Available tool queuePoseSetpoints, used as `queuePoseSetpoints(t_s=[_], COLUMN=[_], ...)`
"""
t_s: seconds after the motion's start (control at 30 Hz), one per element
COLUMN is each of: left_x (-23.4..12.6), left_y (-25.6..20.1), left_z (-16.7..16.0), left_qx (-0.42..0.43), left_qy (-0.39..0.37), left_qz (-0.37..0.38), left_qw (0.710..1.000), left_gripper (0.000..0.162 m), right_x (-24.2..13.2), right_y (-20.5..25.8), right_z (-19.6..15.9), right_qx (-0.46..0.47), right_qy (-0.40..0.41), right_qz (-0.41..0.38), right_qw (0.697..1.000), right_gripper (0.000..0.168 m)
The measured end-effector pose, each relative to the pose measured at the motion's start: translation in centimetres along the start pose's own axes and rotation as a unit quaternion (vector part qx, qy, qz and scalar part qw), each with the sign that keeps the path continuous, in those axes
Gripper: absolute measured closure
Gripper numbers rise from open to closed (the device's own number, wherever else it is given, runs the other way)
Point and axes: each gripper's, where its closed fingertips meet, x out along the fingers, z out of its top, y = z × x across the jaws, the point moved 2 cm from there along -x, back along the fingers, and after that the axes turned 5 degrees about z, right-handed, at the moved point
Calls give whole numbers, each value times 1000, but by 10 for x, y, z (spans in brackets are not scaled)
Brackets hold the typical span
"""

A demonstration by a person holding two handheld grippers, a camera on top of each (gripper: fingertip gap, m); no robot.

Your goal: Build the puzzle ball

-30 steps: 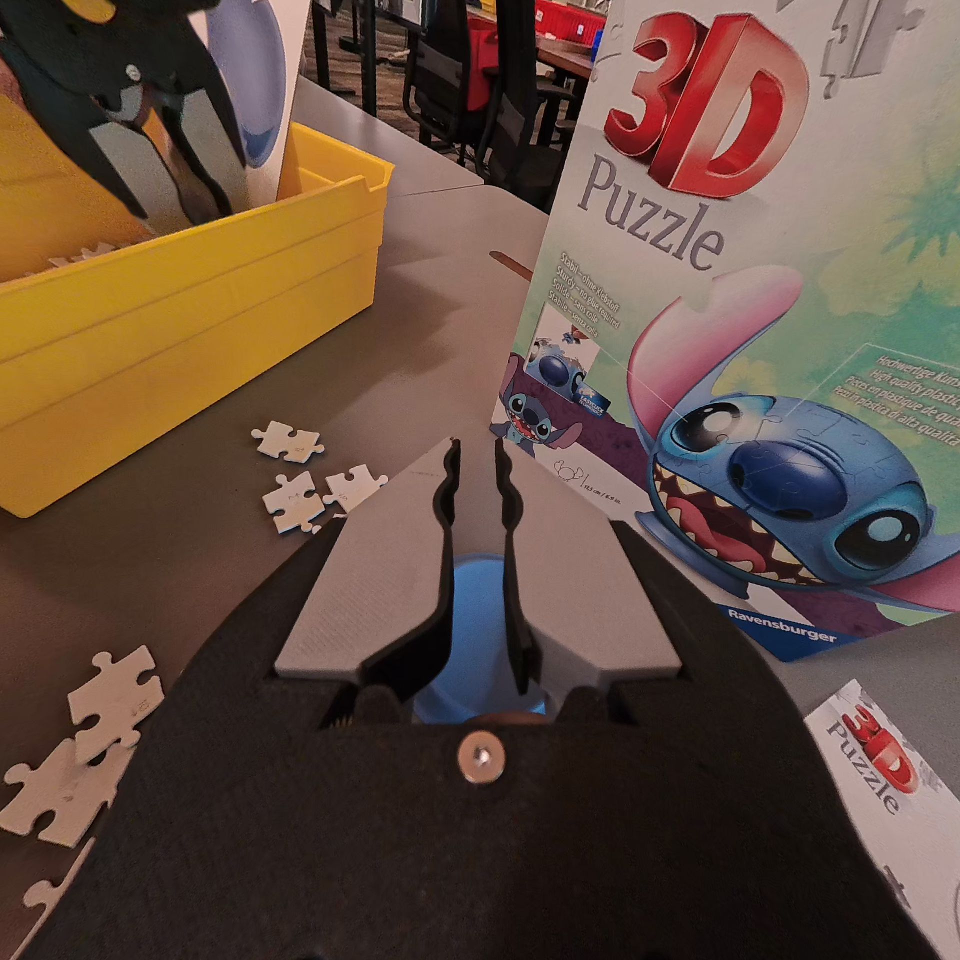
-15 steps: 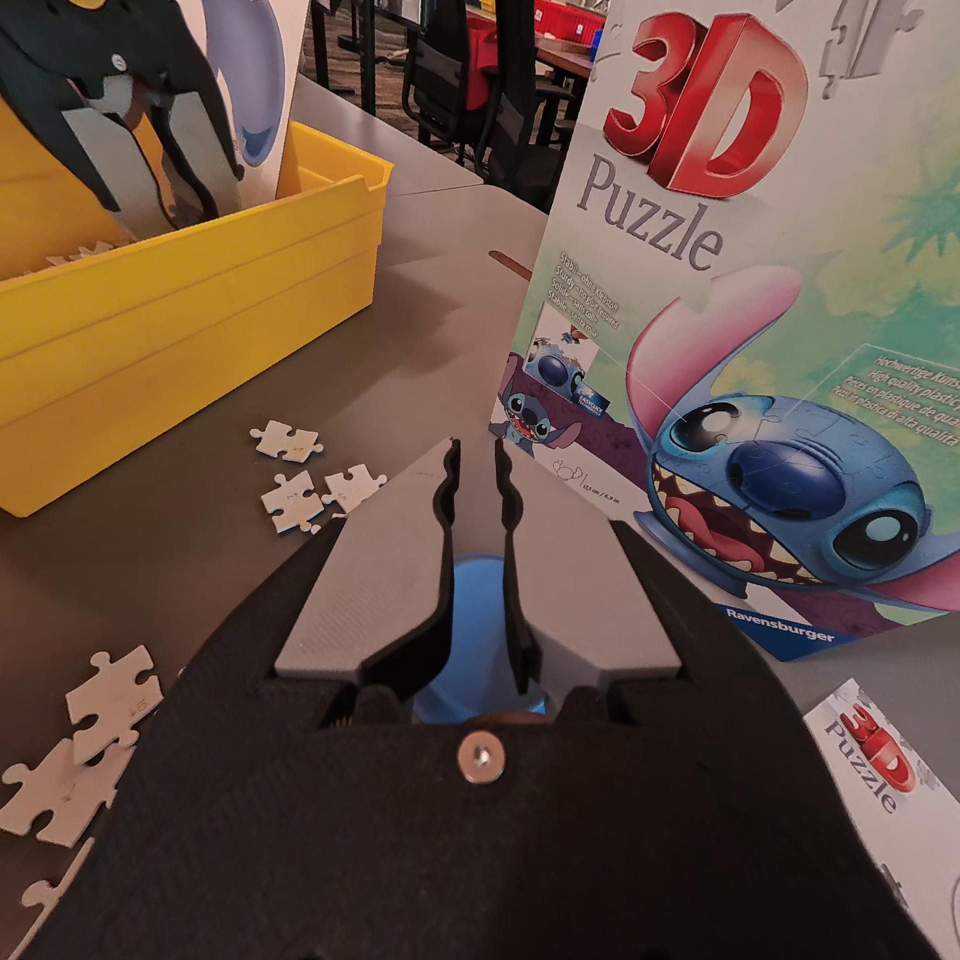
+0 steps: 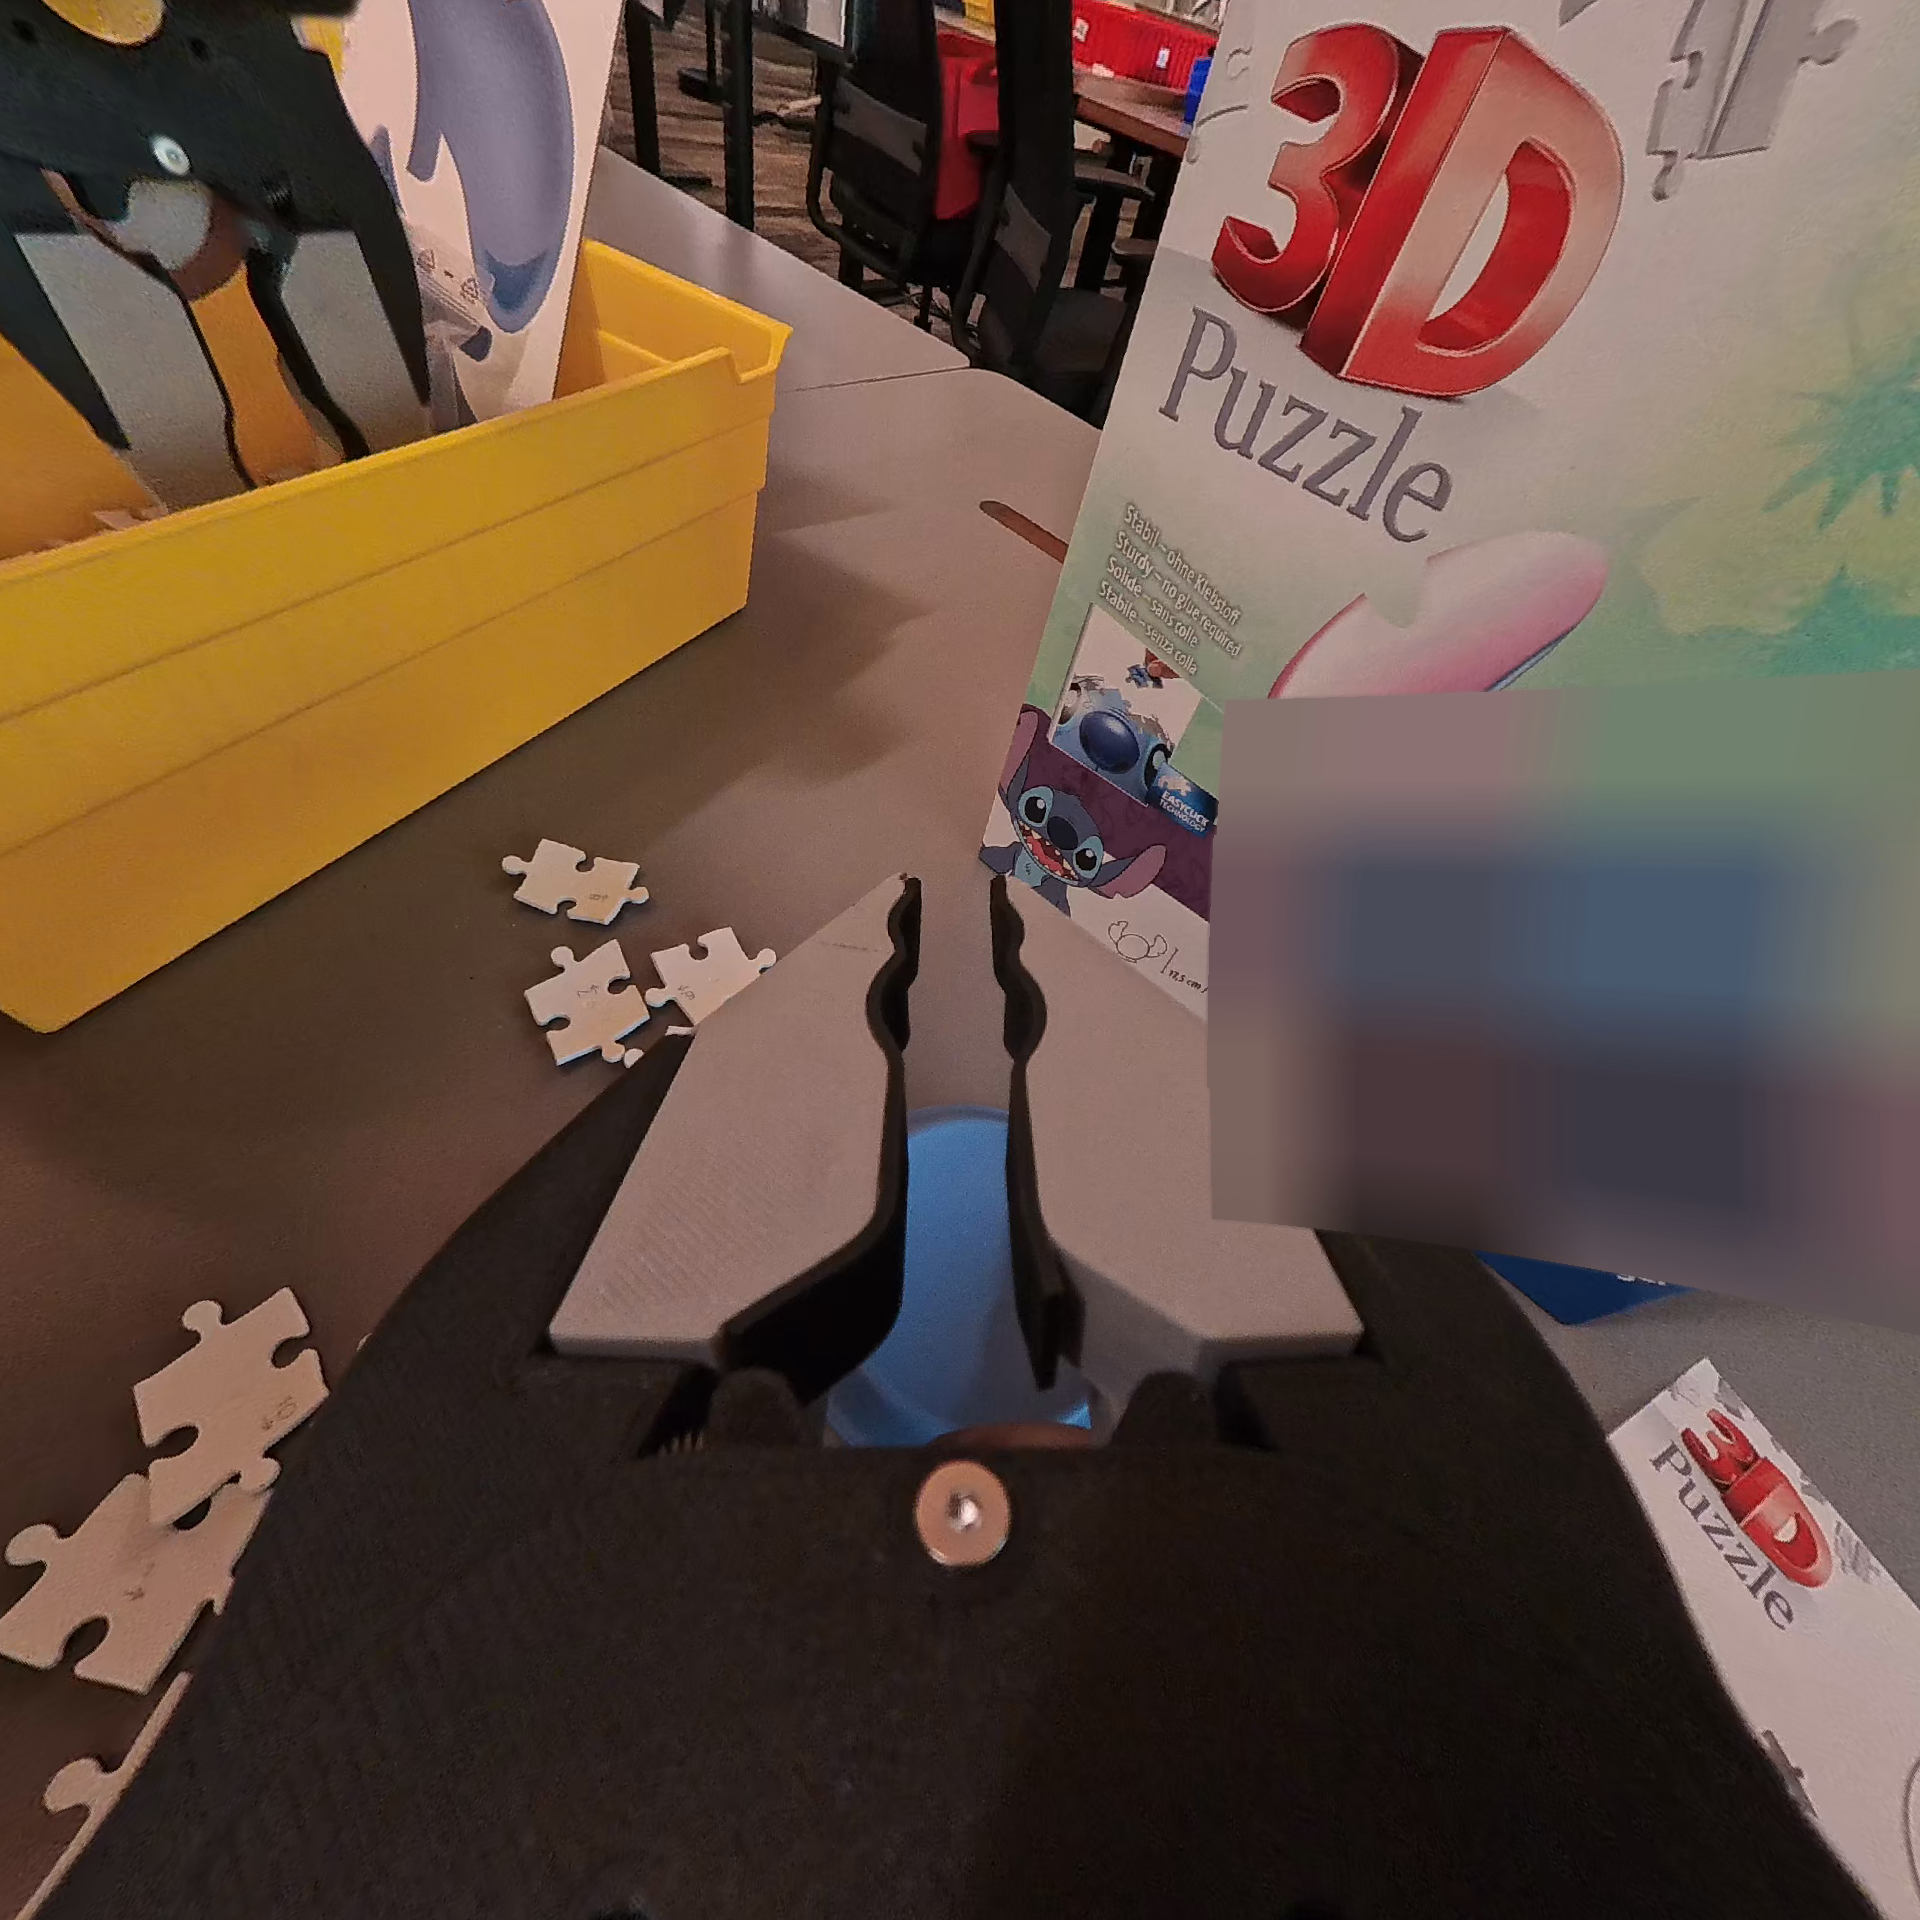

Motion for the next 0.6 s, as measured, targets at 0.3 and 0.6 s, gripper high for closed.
queuePoseSetpoints(t_s=[0.3, 0.6], left_x=[10, -1], left_y=[11, -18], left_z=[-13, 10], left_qx=[-29, -11], left_qy=[43, -13], left_qz=[23, -42], left_qw=[998, 999], left_gripper=[134, 133], right_x=[0, 1], right_y=[0, 1], right_z=[0, -1], right_qx=[-1, -1], right_qy=[0, 2], right_qz=[0, 1], right_qw=[1000, 1000], right_gripper=[158, 158])
